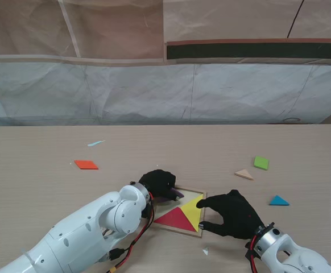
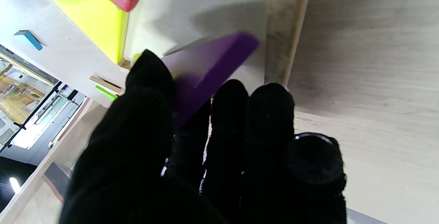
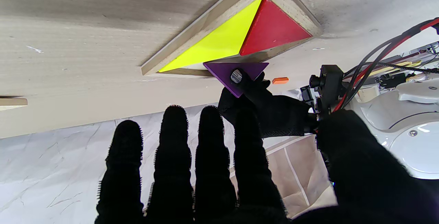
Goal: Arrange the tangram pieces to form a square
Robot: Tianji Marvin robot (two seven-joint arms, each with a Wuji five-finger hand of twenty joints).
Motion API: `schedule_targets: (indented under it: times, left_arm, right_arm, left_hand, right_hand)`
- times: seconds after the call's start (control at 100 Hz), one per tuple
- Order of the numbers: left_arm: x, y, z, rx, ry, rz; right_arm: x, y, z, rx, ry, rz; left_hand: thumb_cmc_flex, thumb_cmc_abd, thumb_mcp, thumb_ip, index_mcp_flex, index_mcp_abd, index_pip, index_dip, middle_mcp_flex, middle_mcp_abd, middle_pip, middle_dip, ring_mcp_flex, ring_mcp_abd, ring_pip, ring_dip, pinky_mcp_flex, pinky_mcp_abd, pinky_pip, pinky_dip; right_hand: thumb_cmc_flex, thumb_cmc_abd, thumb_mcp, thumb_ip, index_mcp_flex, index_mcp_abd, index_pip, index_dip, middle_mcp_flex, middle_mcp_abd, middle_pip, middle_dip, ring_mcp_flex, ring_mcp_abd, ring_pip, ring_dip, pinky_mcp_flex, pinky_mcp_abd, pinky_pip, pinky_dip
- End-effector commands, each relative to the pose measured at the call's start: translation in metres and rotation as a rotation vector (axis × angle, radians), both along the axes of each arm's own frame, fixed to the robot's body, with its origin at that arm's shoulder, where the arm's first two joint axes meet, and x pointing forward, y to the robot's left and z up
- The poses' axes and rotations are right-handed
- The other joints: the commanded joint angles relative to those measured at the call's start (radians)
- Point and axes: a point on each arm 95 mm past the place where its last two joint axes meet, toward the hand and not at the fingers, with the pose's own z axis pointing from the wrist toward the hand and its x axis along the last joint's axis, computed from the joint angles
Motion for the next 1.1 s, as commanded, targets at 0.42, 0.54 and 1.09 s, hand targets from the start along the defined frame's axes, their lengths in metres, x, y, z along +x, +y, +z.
schedule_targets:
  times: [0.42,0.54,1.09]
  left_arm:
    - [0.004,-0.015,0.0,0.026,-0.046,0.019]
    - [0.004,-0.013,-0.002,0.051,-0.048,0.019]
    - [0.007,-0.002,0.004,0.137,-0.135,-0.003]
  right_arm:
    - [-0.002,0.001,-0.003,0.0,0.019,-0.003]
    - [-0.002,0.001,-0.004,0.001,0.021,-0.005]
    - [-0.003,0.001,-0.005,0.004,0.022,-0.01]
  left_hand:
    - [0.025,0.055,0.123,0.003,0.157,0.068,-0.002,0.018,0.133,0.073,0.043,-0.069,0.186,0.101,0.068,-0.08,0.171,0.016,0.124,-0.088]
    - [-0.02,0.06,0.082,0.02,0.145,0.049,-0.016,0.007,0.1,0.068,0.037,-0.07,0.138,0.098,0.058,-0.076,0.124,0.01,0.11,-0.092]
    - [0.055,0.002,-0.055,0.041,-0.023,0.005,-0.057,0.006,-0.075,0.038,0.002,-0.063,-0.037,0.073,-0.005,-0.043,-0.064,-0.048,0.008,-0.025]
  right_hand:
    - [0.015,0.03,-0.014,0.002,0.008,-0.01,0.007,-0.008,-0.022,0.0,-0.012,-0.002,-0.017,-0.003,-0.013,-0.006,-0.017,0.005,-0.012,0.006]
    - [0.015,0.03,-0.014,0.002,0.008,-0.01,0.007,-0.008,-0.022,0.0,-0.012,-0.002,-0.017,-0.003,-0.013,-0.006,-0.017,0.006,-0.012,0.006]
    - [0.016,0.029,-0.014,0.002,0.007,-0.009,0.007,-0.008,-0.022,-0.001,-0.012,-0.002,-0.017,-0.002,-0.013,-0.006,-0.018,0.005,-0.012,0.006]
